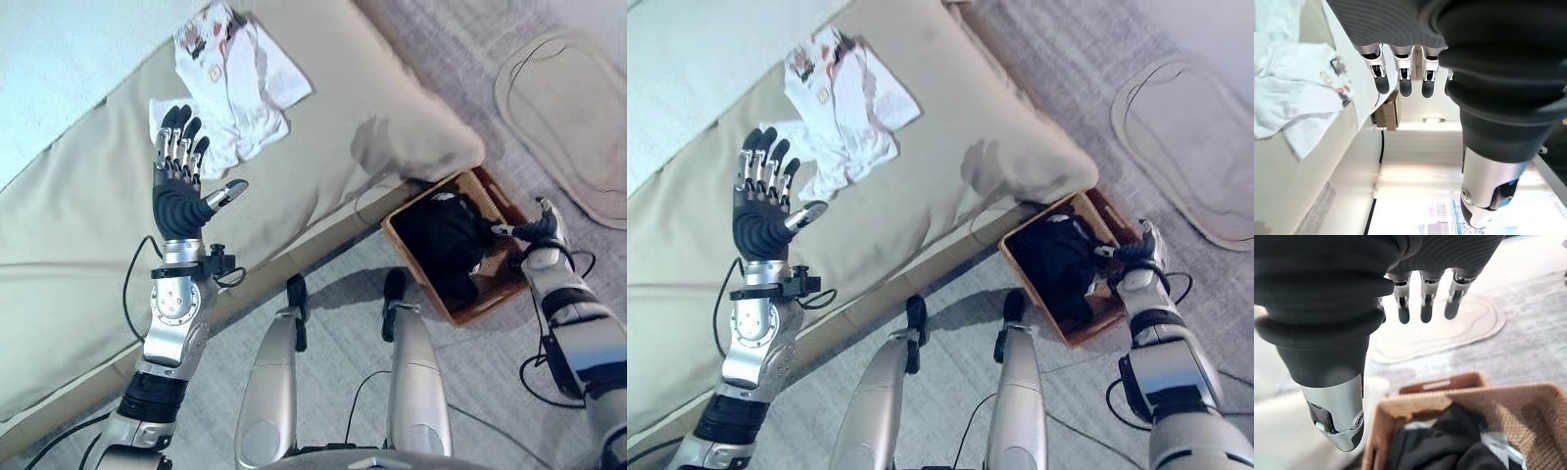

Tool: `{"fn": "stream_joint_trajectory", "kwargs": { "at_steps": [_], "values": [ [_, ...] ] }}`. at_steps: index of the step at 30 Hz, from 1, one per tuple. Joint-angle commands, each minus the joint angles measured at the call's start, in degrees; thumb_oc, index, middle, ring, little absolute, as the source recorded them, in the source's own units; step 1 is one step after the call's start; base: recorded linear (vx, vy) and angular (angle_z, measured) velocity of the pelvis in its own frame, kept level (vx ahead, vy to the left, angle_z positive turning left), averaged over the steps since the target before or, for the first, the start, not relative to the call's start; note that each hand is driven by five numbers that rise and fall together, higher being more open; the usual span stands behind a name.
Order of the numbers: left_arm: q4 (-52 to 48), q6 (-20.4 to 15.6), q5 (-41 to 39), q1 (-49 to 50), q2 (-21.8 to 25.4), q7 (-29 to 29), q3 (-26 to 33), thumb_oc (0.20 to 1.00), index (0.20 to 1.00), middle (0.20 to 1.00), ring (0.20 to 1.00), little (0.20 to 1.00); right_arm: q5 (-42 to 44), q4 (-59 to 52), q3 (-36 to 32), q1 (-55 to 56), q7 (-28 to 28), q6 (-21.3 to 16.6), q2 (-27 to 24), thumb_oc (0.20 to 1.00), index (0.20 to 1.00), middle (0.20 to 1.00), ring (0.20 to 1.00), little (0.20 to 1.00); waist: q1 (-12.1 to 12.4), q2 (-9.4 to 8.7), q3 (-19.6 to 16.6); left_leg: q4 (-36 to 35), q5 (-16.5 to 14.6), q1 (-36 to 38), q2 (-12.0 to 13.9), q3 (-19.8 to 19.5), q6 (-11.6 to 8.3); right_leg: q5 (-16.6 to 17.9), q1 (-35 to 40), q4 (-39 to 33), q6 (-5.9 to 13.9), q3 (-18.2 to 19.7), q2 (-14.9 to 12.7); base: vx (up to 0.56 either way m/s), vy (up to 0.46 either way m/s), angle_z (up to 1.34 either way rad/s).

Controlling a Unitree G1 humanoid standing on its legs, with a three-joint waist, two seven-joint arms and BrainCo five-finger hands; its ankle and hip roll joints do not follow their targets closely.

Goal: Pick up clothes into the bucket

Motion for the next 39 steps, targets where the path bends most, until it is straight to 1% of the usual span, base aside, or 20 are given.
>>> {"fn": "stream_joint_trajectory", "kwargs": {
  "at_steps": [1,2,3,4,11,12,16,17,18,19,21,22,28,29,30,33,34,36,37,39],
  "values": [
    [0.8,-2.8,2.7,2.2,0.8,-0.1,2.6,1.000,1.000,1.000,1.000,1.000,8.6,-5.5,-2.7,5.6,-0.1,-5.8,2.4,1.000,1.000,1.000,1.000,1.000,-0.9,0.02,-2.6,-3.1,2.1,0.4,0.8,0.1,0.36,4.5,3.9,-7.0,2.45,-0.9,-0.7,0.11,-0.049,0.05],
    [2.5,-3.1,2.9,2.8,0.6,-0.1,2.9,1.000,1.000,1.000,1.000,1.000,10.8,-12.8,-4.3,9.3,0.3,-8.1,4.1,1.000,1.000,1.000,1.000,1.000,-1.4,-0.38,-2.5,-4.0,1.8,3.1,1.3,0.0,0.15,4.0,6.9,-7.9,2.55,-1.5,-0.5,0.04,-0.025,0.02],
    [2.5,-3.1,2.9,2.8,0.7,-0.1,2.9,1.000,1.000,1.000,1.000,1.000,10.7,-13.0,-4.3,9.5,0.3,-8.0,4.2,1.000,1.000,1.000,1.000,1.000,-1.4,-0.40,-2.5,-4.3,2.2,3.1,1.2,-0.1,0.18,4.4,7.0,-8.3,2.53,-1.6,-0.5,0.11,-0.048,0.01],
    [4.0,-2.8,3.9,3.5,0.3,0.3,3.3,1.000,1.000,1.000,1.000,1.000,10.9,-20.6,-5.4,12.6,0.3,-9.8,5.9,1.000,1.000,1.000,1.000,1.000,-1.6,-0.57,-2.6,-5.3,2.0,5.7,1.6,-0.3,0.01,4.1,9.7,-9.2,2.62,-2.2,-0.4,0.03,-0.018,-0.04],
    [8.2,-2.2,6.7,3.9,-0.2,0.7,2.6,1.000,1.000,1.000,1.000,1.000,12.5,-35.0,-7.1,18.6,1.2,-13.9,10.9,1.000,1.000,1.000,1.000,1.000,-1.8,-1.03,-4.4,-10.3,3.6,13.2,3.0,-1.1,-0.54,4.4,17.9,-13.7,2.65,-4.4,0.2,0.08,-0.043,0.05],
    [9.2,-1.8,7.4,4.5,-0.6,0.5,2.3,1.000,1.000,1.000,1.000,1.000,14.8,-37.6,-7.7,20.2,2.2,-15.0,12.8,1.000,1.000,1.000,1.000,1.000,-1.8,-1.25,-5.4,-10.7,3.6,14.9,3.5,-1.3,-0.78,4.3,20.2,-14.7,2.63,-5.2,0.3,0.10,-0.042,0.17],
    [10.2,-1.2,8.6,6.2,-0.7,-0.1,2.3,1.000,1.000,1.000,1.000,1.000,17.6,-39.9,-7.9,22.6,4.0,-15.8,15.0,1.000,1.000,1.000,1.000,1.000,-1.6,-1.29,-7.1,-11.6,3.3,18.2,3.9,-1.6,-1.08,3.9,24.6,-16.3,2.72,-6.3,0.7,0.13,-0.019,0.14],
    [10.8,-0.9,9.1,6.0,-0.7,-0.4,2.0,1.000,1.000,1.000,1.000,1.000,18.0,-41.1,-8.3,23.5,3.9,-16.0,15.4,1.000,1.000,1.000,1.000,1.000,-1.6,-1.22,-7.5,-11.5,3.6,18.4,3.8,-1.0,-1.23,3.7,25.7,-16.4,2.74,-7.1,0.3,0.13,-0.002,0.15],
    [11.9,-0.3,9.8,5.4,-0.4,-0.7,1.1,1.000,1.000,1.000,1.000,1.000,18.6,-43.0,-9.1,25.3,4.1,-16.1,15.8,1.000,1.000,1.000,1.000,1.000,-2.1,-1.24,-8.1,-11.1,4.5,18.4,4.4,1.6,-1.34,3.5,27.6,-16.5,2.88,-9.9,-1.1,0.11,0.044,0.54],
    [12.6,0.0,10.5,5.0,-0.4,-0.7,0.7,1.000,1.000,1.000,1.000,1.000,18.3,-43.6,-9.3,25.7,4.0,-15.8,15.8,1.000,1.000,1.000,1.000,1.000,-2.6,-0.91,-8.7,-11.4,4.7,19.1,4.6,3.2,-0.86,3.6,28.3,-16.2,2.99,-11.1,-1.8,0.08,0.041,0.81],
    [12.9,0.1,10.9,5.2,-0.4,-0.7,0.6,1.000,1.000,1.000,1.000,1.000,17.7,-44.0,-8.9,25.8,4.0,-15.5,16.0,1.000,1.000,1.000,1.000,1.000,-2.6,-0.76,-9.3,-12.4,4.5,20.5,4.3,3.3,-0.49,3.4,28.7,-16.0,3.11,-11.3,-1.9,0.12,0.112,0.86],
    [13.5,1.0,13.0,5.5,-0.1,-0.2,0.7,1.000,1.000,1.000,1.000,1.000,17.1,-44.0,-8.9,26.3,4.0,-14.9,16.6,1.000,1.000,1.000,1.000,1.000,-2.6,-0.83,-10.6,-13.2,3.7,22.1,3.8,4.1,0.09,3.5,30.0,-16.0,3.52,-11.5,-2.8,0.20,0.189,0.36],
    [15.1,3.5,21.6,6.1,1.9,1.6,1.2,1.000,1.000,1.000,1.000,1.000,15.8,-44.5,-8.6,27.3,4.8,-13.3,17.6,1.000,1.000,1.000,1.000,1.000,-2.1,-1.99,-12.2,-13.3,0.7,25.7,0.5,6.0,2.71,4.4,32.3,-14.9,5.38,-9.7,-5.6,0.12,0.203,0.06],
    [16.3,4.2,24.8,6.2,2.8,1.5,1.4,1.000,1.000,1.000,1.000,1.000,15.5,-44.4,-8.7,28.3,5.3,-12.8,17.8,1.000,1.000,1.000,1.000,1.000,-2.3,-2.23,-12.7,-13.5,-0.3,27.3,-1.0,6.7,4.00,6.0,32.1,-11.9,5.87,-8.5,-7.1,0.08,0.178,-0.10],
    [16.3,4.2,24.9,6.3,2.9,1.5,1.3,1.000,1.000,1.000,1.000,1.000,15.5,-44.4,-8.7,28.3,5.3,-12.8,17.9,1.000,1.000,1.000,1.000,1.000,-2.2,-2.38,-12.6,-13.6,-0.3,27.5,-1.1,6.9,4.09,5.9,32.0,-11.7,5.97,-8.2,-7.3,0.11,0.264,-0.18],
    [17.8,5.3,29.6,5.6,3.8,0.6,0.8,1.000,1.000,1.000,1.000,1.000,14.8,-43.6,-8.8,30.5,5.9,-12.1,18.7,1.000,1.000,1.000,1.000,1.000,-2.6,-2.95,-12.8,-14.2,-1.4,30.4,-3.9,6.9,6.04,11.7,31.7,-6.4,6.15,-5.7,-9.5,0.10,0.188,-0.09],
    [18.0,5.2,30.2,5.6,4.0,0.4,0.7,1.000,1.000,1.000,1.000,1.000,14.7,-43.7,-8.7,31.1,6.2,-11.9,18.9,1.000,1.000,1.000,1.000,1.000,-2.7,-3.03,-12.7,-14.7,-1.4,31.2,-4.2,6.7,6.49,12.9,31.4,-4.9,5.79,-5.1,-9.6,0.09,0.175,0.01],
    [17.7,5.5,32.0,5.5,4.6,-0.3,0.4,1.000,1.000,1.000,1.000,1.000,14.9,-43.5,-8.9,32.1,6.5,-11.9,19.3,1.000,1.000,1.000,1.000,1.000,-3.2,-2.87,-12.4,-15.5,-1.5,32.5,-4.4,6.1,7.08,12.7,29.7,-1.6,5.14,-3.0,-8.3,0.09,0.111,0.11],
    [17.3,5.5,33.1,5.5,4.9,-0.6,0.2,1.000,1.000,1.000,1.000,1.000,15.3,-43.5,-9.2,32.9,6.9,-11.9,19.4,1.000,1.000,1.000,1.000,1.000,-3.7,-3.02,-12.6,-16.2,-1.8,33.6,-4.4,5.7,7.14,11.3,28.1,-2.5,4.63,-2.0,-6.4,0.09,0.049,0.12],
    [17.3,5.4,33.6,5.4,5.0,-0.7,0.2,1.000,1.000,1.000,1.000,1.000,15.7,-43.3,-9.5,33.3,7.1,-12.0,19.4,1.000,1.000,1.000,1.000,1.000,-4.0,-3.09,-12.6,-16.6,-1.9,34.0,-4.4,5.6,6.96,10.4,27.3,-4.3,4.44,-1.8,-5.5,0.11,-0.002,0.02]
  ]
}}
